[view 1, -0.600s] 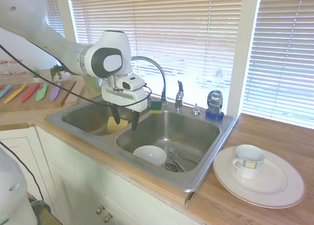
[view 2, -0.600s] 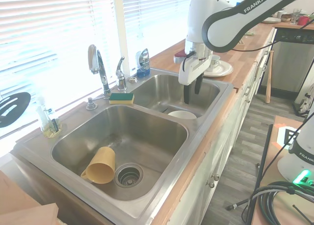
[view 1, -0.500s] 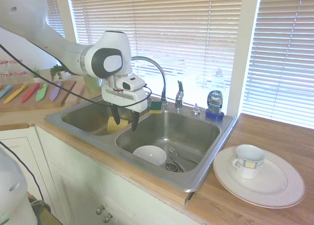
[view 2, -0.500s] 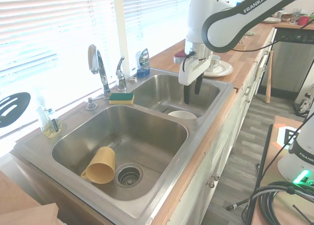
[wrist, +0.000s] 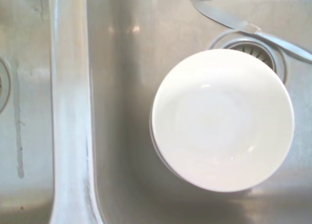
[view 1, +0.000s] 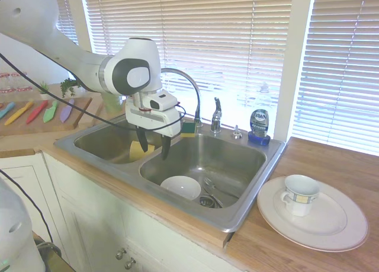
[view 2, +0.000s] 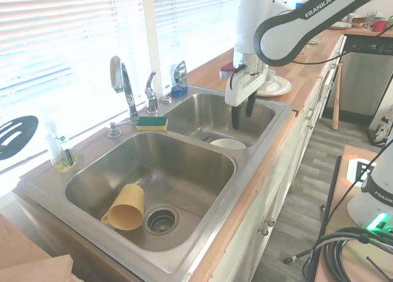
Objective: Turn off the faucet
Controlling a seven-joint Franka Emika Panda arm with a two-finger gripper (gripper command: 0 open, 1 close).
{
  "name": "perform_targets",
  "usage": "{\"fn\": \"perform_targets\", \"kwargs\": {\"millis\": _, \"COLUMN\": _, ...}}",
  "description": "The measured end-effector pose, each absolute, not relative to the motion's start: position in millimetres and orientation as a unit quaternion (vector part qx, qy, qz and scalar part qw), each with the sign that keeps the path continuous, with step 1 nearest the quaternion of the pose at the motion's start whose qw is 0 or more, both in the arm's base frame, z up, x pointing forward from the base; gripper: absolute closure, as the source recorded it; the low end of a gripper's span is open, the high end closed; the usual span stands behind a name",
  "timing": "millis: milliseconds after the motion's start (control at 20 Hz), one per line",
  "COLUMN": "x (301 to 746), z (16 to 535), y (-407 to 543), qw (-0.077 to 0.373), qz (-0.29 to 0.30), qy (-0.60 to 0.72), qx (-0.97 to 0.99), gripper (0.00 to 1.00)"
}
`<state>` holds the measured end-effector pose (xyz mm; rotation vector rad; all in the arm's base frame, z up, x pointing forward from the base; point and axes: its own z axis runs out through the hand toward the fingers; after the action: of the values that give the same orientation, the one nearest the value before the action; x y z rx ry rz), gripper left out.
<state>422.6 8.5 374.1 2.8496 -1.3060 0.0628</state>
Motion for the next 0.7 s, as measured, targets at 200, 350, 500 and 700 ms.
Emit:
{"fn": "perform_targets", "kwargs": {"millis": 200, "x": 420, "z": 371, "y": 7, "qw": 0.005, "qz": 0.017, "qy": -0.417, "qx": 0.909, "gripper": 1.00}}
{"fn": "perform_targets", "kwargs": {"millis": 350, "x": 419, "z": 369, "y": 5, "qw": 0.007, "qz": 0.016, "qy": -0.419, "qx": 0.908, "gripper": 1.00}}
{"fn": "perform_targets", "kwargs": {"millis": 500, "x": 415, "z": 367, "y": 2, "qw": 0.008, "qz": 0.015, "qy": -0.420, "qx": 0.907, "gripper": 1.00}}
{"fn": "perform_targets", "kwargs": {"millis": 700, "x": 407, "z": 367, "y": 0, "qw": 0.011, "qz": 0.016, "qy": -0.420, "qx": 0.907, "gripper": 1.00}}
